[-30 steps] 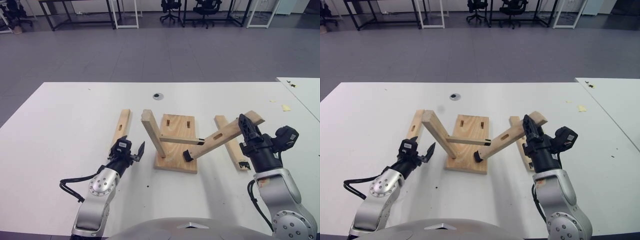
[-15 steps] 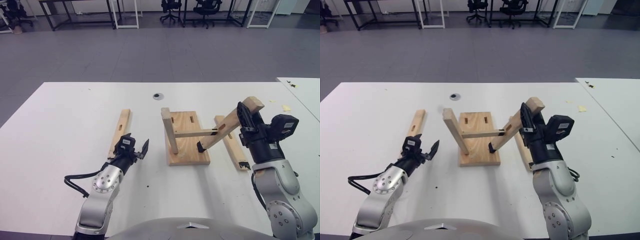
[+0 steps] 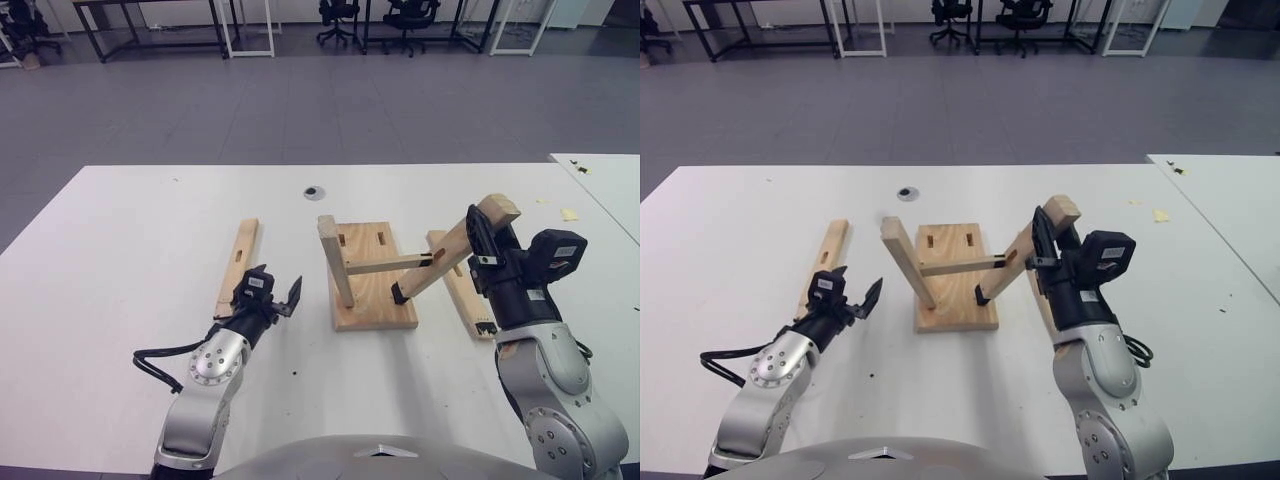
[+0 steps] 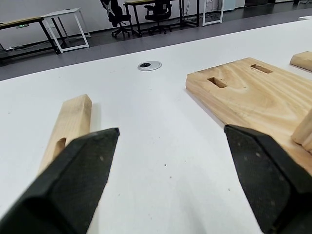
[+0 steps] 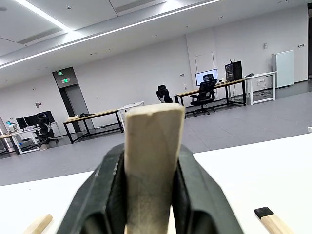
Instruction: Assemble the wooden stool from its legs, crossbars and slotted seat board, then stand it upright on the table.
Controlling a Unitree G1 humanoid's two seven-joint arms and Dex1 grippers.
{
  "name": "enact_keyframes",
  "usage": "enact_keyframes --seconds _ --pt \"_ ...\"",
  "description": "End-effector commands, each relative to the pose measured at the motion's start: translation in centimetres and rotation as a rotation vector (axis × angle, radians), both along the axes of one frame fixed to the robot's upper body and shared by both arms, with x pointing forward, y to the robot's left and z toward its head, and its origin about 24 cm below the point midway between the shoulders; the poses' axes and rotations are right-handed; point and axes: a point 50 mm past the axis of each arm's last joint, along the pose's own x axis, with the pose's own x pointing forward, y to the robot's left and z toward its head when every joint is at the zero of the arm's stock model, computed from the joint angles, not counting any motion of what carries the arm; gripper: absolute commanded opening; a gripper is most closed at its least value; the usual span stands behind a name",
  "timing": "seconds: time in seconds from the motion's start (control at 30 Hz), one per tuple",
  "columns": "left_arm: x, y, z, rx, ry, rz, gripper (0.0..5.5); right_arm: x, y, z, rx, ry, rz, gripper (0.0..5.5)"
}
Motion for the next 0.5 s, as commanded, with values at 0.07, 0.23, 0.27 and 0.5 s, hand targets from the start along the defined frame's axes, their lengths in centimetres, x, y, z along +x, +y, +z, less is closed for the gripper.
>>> enact_keyframes --seconds 0.07,0.23,0.27,0.5 --pt "0.8 -0.9 1.9 -0.028 -0.063 0.004 3.98 -0.8 1.7 -5.2 -0.165 0.386 0.126 1.01" --pt "1.0 -1.9 2.5 -0.062 -0.068 -0.011 3.98 -0.1 1.0 -4.3 -0.24 0.367 0.085 1.02" --pt "0.9 -2.1 2.1 -0.057 -0.049 -0.01 3.98 0.2 0.6 -3.9 -0.253 0.356 0.059 1.03" --pt "-1.3 0.2 -3.0 0.251 0.199 -0.026 3.98 0.9 -1.0 -3.9 -0.201 0.432 -0.101 1.06"
